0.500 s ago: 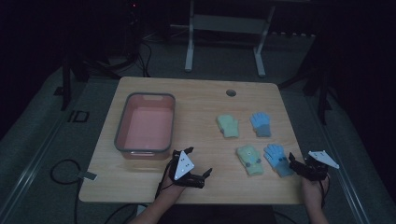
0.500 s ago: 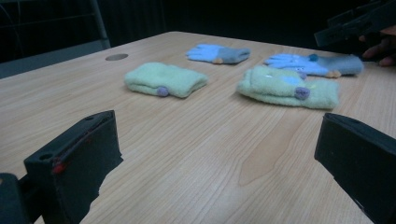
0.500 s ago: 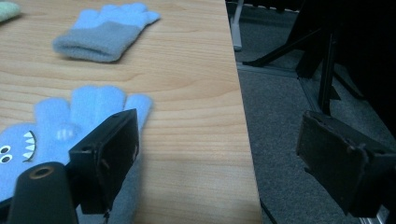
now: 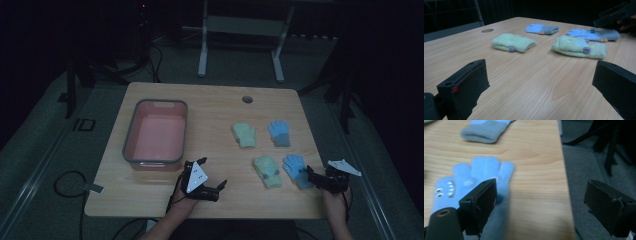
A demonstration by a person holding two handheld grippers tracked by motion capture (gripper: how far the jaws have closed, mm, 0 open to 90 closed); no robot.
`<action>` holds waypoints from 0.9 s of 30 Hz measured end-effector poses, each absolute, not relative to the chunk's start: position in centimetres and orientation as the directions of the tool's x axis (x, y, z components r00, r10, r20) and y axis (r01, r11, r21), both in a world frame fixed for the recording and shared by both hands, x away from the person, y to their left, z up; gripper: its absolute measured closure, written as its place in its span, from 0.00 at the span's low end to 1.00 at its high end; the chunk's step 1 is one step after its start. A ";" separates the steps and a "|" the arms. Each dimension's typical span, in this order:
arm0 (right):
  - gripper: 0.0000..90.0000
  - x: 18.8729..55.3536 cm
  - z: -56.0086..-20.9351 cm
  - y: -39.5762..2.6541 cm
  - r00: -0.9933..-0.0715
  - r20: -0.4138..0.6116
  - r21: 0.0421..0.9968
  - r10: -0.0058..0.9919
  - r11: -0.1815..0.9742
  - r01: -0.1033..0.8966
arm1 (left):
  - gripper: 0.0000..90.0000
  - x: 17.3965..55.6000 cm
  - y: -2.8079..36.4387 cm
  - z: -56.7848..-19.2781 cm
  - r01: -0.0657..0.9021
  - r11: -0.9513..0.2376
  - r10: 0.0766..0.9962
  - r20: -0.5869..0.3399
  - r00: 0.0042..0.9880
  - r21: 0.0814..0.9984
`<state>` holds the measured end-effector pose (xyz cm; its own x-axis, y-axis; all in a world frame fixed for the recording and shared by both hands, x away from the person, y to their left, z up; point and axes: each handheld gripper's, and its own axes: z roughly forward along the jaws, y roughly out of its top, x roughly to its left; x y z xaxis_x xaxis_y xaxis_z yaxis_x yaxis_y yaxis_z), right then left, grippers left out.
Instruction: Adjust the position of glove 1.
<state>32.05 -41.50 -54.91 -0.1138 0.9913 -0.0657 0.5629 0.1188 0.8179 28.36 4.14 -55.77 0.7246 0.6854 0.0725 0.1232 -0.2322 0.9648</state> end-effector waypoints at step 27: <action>0.20 34.4 -49.3 -37.7 -0.273 0.018 0.786 0.962 0.155 0.598 | 0.00 28.3 4.2 -55.8 0.113 -0.223 0.682 0.072 0.728 0.968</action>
<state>34.38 -37.74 -49.25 -0.2735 0.9617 0.0183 0.5981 0.1551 0.7863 28.26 4.22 -55.80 0.7281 0.6817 0.0720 0.1128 -0.2228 0.9683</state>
